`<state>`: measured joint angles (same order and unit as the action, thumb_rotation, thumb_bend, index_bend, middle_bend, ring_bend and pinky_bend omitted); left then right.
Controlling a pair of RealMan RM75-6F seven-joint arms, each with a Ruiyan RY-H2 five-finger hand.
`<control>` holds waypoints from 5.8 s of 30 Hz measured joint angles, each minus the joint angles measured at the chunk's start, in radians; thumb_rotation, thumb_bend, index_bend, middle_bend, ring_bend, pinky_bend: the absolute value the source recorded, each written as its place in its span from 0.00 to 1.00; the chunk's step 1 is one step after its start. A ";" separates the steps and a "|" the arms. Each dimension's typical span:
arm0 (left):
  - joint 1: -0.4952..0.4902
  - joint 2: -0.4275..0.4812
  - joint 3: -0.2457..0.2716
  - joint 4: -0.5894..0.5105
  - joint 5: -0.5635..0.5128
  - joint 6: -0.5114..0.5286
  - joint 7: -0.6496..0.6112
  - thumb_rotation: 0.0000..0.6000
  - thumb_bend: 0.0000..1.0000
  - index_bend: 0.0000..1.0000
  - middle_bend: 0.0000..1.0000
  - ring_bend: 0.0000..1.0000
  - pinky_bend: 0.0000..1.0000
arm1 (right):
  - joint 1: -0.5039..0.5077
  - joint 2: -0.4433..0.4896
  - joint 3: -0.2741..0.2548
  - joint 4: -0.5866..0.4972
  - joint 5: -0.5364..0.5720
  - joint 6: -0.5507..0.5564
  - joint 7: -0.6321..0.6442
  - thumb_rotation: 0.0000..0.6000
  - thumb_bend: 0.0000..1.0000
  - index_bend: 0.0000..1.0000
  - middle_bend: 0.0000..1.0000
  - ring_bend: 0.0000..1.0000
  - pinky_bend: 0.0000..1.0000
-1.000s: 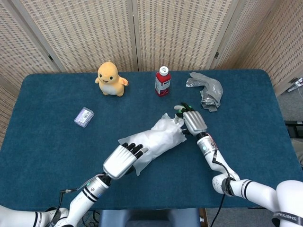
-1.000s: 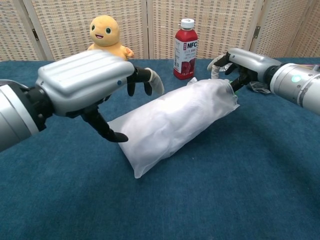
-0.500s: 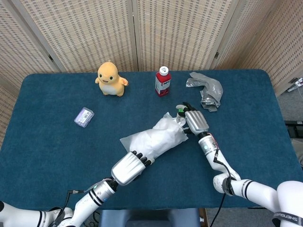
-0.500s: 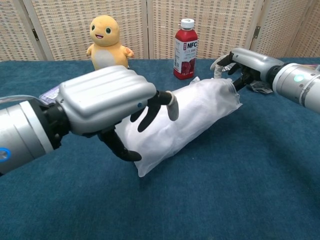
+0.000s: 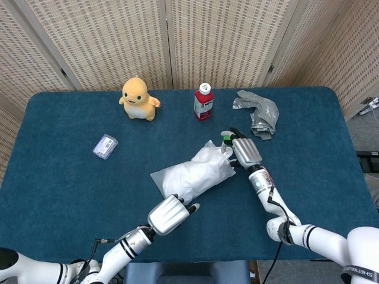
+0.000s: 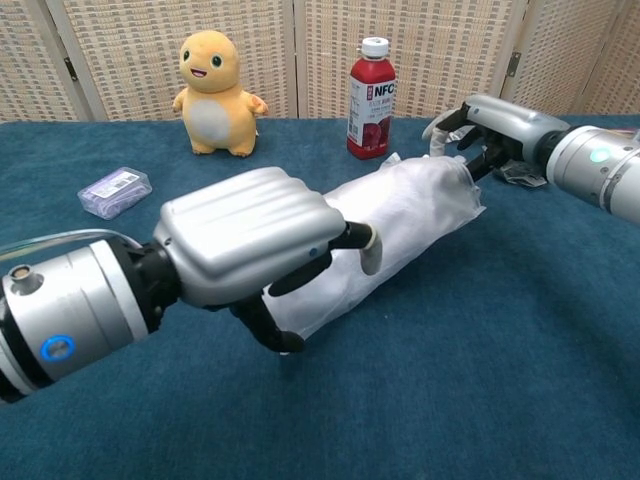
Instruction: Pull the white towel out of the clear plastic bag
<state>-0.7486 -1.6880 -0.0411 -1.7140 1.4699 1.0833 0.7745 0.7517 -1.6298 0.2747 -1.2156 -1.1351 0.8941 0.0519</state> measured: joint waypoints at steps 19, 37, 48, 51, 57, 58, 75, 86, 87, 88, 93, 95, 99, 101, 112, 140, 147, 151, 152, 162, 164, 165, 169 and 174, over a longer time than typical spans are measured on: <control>0.000 -0.092 -0.008 0.098 -0.042 -0.028 0.028 1.00 0.00 0.30 0.82 0.71 0.74 | -0.004 -0.003 0.005 0.002 0.003 0.000 0.009 1.00 0.65 0.78 0.20 0.04 0.21; 0.011 -0.122 -0.024 0.131 -0.142 -0.041 0.079 1.00 0.00 0.34 0.82 0.71 0.74 | -0.015 -0.006 0.003 0.030 0.015 -0.026 0.040 1.00 0.66 0.78 0.20 0.04 0.21; 0.027 -0.136 -0.017 0.165 -0.152 -0.014 0.081 1.00 0.00 0.31 0.83 0.72 0.74 | -0.012 -0.013 0.006 0.034 0.016 -0.031 0.042 1.00 0.66 0.78 0.20 0.04 0.21; 0.029 -0.139 -0.015 0.171 -0.152 -0.009 0.083 1.00 0.00 0.31 0.83 0.72 0.74 | -0.012 -0.014 0.007 0.036 0.017 -0.032 0.042 1.00 0.66 0.78 0.21 0.04 0.21; 0.030 -0.148 -0.013 0.195 -0.134 0.009 0.095 1.00 0.00 0.35 0.84 0.73 0.76 | -0.013 -0.014 0.006 0.034 0.018 -0.034 0.041 1.00 0.66 0.78 0.21 0.04 0.21; 0.031 -0.152 -0.013 0.201 -0.129 0.015 0.098 1.00 0.00 0.36 0.84 0.73 0.77 | -0.013 -0.013 0.006 0.033 0.018 -0.034 0.041 1.00 0.66 0.78 0.21 0.04 0.21; 0.045 -0.178 -0.007 0.241 -0.117 0.037 0.139 1.00 0.00 0.45 0.87 0.75 0.80 | -0.016 -0.015 0.004 0.033 0.013 -0.036 0.046 1.00 0.66 0.78 0.21 0.04 0.21; 0.051 -0.198 -0.007 0.283 -0.078 0.061 0.123 1.00 0.00 0.49 0.89 0.77 0.81 | -0.017 -0.012 0.003 0.026 0.010 -0.036 0.046 1.00 0.66 0.78 0.21 0.04 0.21; 0.052 -0.199 -0.008 0.287 -0.075 0.062 0.122 1.00 0.00 0.49 0.89 0.77 0.81 | -0.017 -0.012 0.002 0.026 0.010 -0.036 0.046 1.00 0.66 0.78 0.21 0.04 0.21; 0.052 -0.201 -0.008 0.291 -0.071 0.063 0.120 1.00 0.00 0.49 0.90 0.77 0.81 | -0.017 -0.013 0.002 0.025 0.009 -0.036 0.046 1.00 0.66 0.78 0.21 0.04 0.21; 0.054 -0.210 -0.008 0.309 -0.058 0.067 0.111 1.00 0.00 0.49 0.90 0.77 0.81 | -0.017 -0.014 0.001 0.024 0.006 -0.035 0.049 1.00 0.66 0.78 0.21 0.04 0.21; 0.054 -0.214 -0.008 0.316 -0.055 0.064 0.106 1.00 0.00 0.51 0.90 0.78 0.81 | -0.018 -0.013 0.001 0.024 0.004 -0.034 0.050 1.00 0.66 0.78 0.21 0.04 0.21; 0.053 -0.215 -0.008 0.322 -0.054 0.052 0.102 1.00 0.00 0.54 0.90 0.78 0.81 | -0.018 -0.012 0.001 0.022 0.002 -0.032 0.053 1.00 0.66 0.78 0.21 0.04 0.21; 0.052 -0.213 -0.008 0.320 -0.058 0.043 0.102 1.00 0.00 0.54 0.91 0.78 0.81 | -0.019 -0.011 0.002 0.021 0.002 -0.032 0.054 1.00 0.66 0.78 0.21 0.04 0.21; 0.053 -0.210 -0.013 0.319 -0.057 0.034 0.110 1.00 0.00 0.54 0.93 0.78 0.81 | -0.021 -0.012 0.000 0.022 -0.001 -0.035 0.064 1.00 0.66 0.78 0.22 0.04 0.21; 0.062 -0.210 -0.010 0.354 -0.012 0.047 0.044 1.00 0.24 0.58 0.90 0.77 0.81 | -0.021 -0.018 -0.002 0.030 -0.003 -0.042 0.073 1.00 0.66 0.78 0.22 0.04 0.21; 0.064 -0.217 -0.008 0.374 0.007 0.054 0.021 1.00 0.30 0.58 0.89 0.77 0.81 | -0.020 -0.022 -0.003 0.034 -0.004 -0.045 0.075 1.00 0.66 0.78 0.22 0.04 0.21; 0.065 -0.214 -0.007 0.373 0.007 0.046 0.024 1.00 0.32 0.57 0.88 0.76 0.81 | -0.021 -0.020 -0.003 0.033 -0.004 -0.044 0.076 1.00 0.66 0.78 0.22 0.04 0.21; 0.065 -0.213 -0.007 0.371 0.005 0.044 0.026 1.00 0.32 0.57 0.88 0.76 0.81 | -0.021 -0.020 -0.003 0.032 -0.004 -0.044 0.076 1.00 0.66 0.78 0.22 0.04 0.21; 0.067 -0.215 -0.011 0.375 0.001 0.036 0.038 1.00 0.34 0.62 0.89 0.78 0.82 | -0.027 -0.017 -0.005 0.031 -0.005 -0.042 0.080 1.00 0.66 0.78 0.22 0.04 0.21; 0.069 -0.217 -0.012 0.378 0.003 0.041 0.028 1.00 0.35 0.64 0.91 0.79 0.82 | -0.027 -0.016 -0.005 0.032 -0.006 -0.042 0.082 1.00 0.66 0.78 0.22 0.04 0.21; 0.070 -0.217 -0.012 0.380 0.006 0.044 0.023 1.00 0.35 0.66 0.93 0.80 0.83 | -0.028 -0.016 -0.005 0.032 -0.006 -0.042 0.082 1.00 0.66 0.78 0.22 0.04 0.21; 0.072 -0.220 -0.012 0.394 0.030 0.065 -0.014 1.00 0.36 0.70 0.97 0.83 0.86 | -0.029 -0.014 -0.004 0.031 -0.008 -0.041 0.085 1.00 0.66 0.78 0.22 0.04 0.21; 0.077 -0.222 -0.015 0.406 0.049 0.085 -0.038 1.00 0.36 0.71 0.98 0.84 0.88 | -0.030 -0.011 -0.004 0.028 -0.009 -0.038 0.083 1.00 0.66 0.78 0.22 0.04 0.21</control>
<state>-0.6718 -1.9099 -0.0561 -1.3081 1.5188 1.1679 0.7365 0.7214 -1.6410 0.2705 -1.1879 -1.1443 0.8564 0.1354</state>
